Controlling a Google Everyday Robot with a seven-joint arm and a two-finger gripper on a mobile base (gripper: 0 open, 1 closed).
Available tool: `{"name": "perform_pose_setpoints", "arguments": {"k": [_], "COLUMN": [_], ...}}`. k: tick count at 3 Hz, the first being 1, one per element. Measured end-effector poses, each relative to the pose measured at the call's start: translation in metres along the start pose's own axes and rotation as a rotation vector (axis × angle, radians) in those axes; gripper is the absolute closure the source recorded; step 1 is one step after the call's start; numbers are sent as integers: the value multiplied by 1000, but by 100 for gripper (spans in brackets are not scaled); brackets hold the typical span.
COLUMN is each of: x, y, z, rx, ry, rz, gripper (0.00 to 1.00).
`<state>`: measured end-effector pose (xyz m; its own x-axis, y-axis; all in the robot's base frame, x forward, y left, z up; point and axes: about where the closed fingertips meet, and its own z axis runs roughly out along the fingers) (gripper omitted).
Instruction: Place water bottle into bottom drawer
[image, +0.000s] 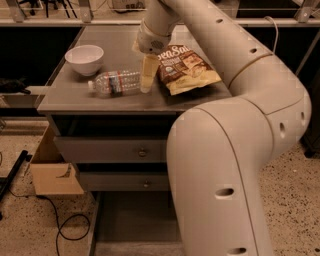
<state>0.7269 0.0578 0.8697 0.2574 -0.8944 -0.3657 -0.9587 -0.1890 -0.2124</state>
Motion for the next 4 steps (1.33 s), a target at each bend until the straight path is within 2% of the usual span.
{"name": "perform_pose_setpoints", "arguments": {"k": [3,4], "x": [-22,-26], "y": [-4,-2], "z": [31,38], "rx": [-52,-64], "ry": [-9,-14], "rz": [-42,-49], "gripper": [0,3]}}
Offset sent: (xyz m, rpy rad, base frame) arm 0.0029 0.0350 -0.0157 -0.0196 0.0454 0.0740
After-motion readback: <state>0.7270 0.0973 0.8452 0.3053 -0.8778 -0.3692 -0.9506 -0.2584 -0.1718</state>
